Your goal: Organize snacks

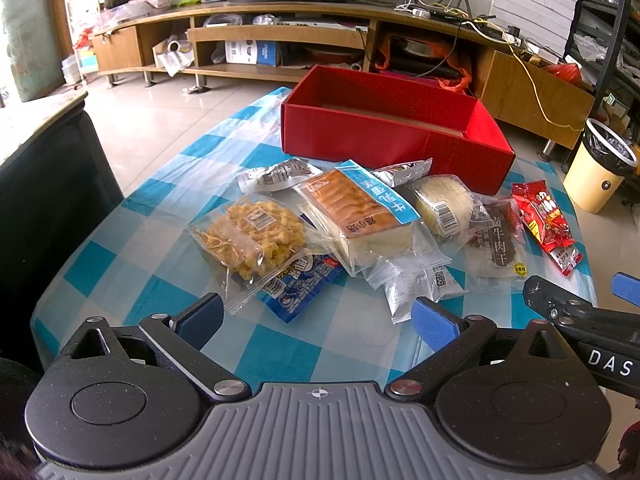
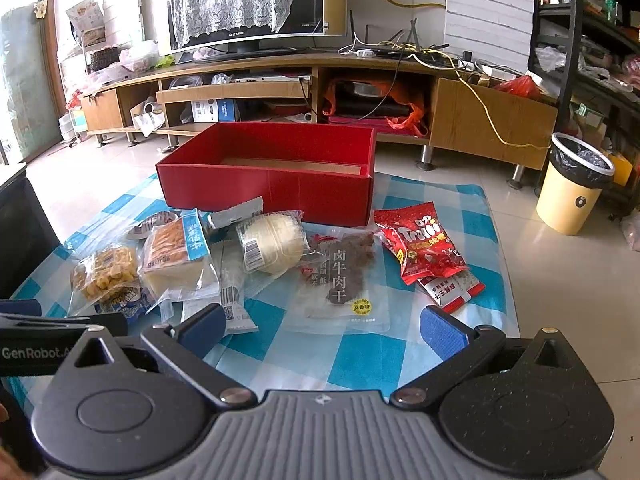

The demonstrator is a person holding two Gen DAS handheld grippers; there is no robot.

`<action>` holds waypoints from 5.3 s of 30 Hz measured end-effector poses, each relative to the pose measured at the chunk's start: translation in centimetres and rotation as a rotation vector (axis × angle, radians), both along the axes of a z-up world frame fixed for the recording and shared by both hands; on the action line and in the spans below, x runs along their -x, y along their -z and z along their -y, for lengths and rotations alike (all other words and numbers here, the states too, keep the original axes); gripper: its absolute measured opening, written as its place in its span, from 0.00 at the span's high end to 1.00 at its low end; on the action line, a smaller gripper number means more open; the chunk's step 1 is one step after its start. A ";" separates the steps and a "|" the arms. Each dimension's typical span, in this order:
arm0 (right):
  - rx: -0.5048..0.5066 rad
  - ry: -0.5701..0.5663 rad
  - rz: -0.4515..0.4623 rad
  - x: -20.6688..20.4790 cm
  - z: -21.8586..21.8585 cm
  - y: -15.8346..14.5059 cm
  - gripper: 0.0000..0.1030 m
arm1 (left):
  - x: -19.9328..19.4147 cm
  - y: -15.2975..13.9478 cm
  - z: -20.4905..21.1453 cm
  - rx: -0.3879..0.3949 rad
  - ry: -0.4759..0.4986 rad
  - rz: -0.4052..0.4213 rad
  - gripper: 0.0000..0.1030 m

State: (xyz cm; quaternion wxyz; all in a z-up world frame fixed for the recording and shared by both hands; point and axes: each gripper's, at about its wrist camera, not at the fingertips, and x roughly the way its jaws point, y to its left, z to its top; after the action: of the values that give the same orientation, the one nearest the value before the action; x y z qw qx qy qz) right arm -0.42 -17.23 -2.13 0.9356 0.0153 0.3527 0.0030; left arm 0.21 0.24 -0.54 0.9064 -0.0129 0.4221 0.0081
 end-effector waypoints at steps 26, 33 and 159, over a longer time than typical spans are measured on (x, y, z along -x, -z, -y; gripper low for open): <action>0.009 -0.020 -0.014 -0.5 -0.3 0.2 0.00 | -0.1 0.2 -0.4 0.002 -0.013 -0.011 0.04; 0.014 -0.050 -0.011 -1.7 -1.4 -0.1 0.00 | -0.7 0.3 -1.2 0.009 -0.046 -0.024 0.05; -0.166 -0.133 -0.224 -31.0 1.9 3.8 0.44 | -32.2 4.7 3.5 0.111 -0.042 -0.184 0.21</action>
State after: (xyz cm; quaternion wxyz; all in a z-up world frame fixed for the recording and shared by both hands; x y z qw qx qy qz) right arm 30.55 -19.15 -5.95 0.8838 0.0697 0.4534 0.0923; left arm 32.45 -3.22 -5.20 0.8614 -0.0712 0.5029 0.0047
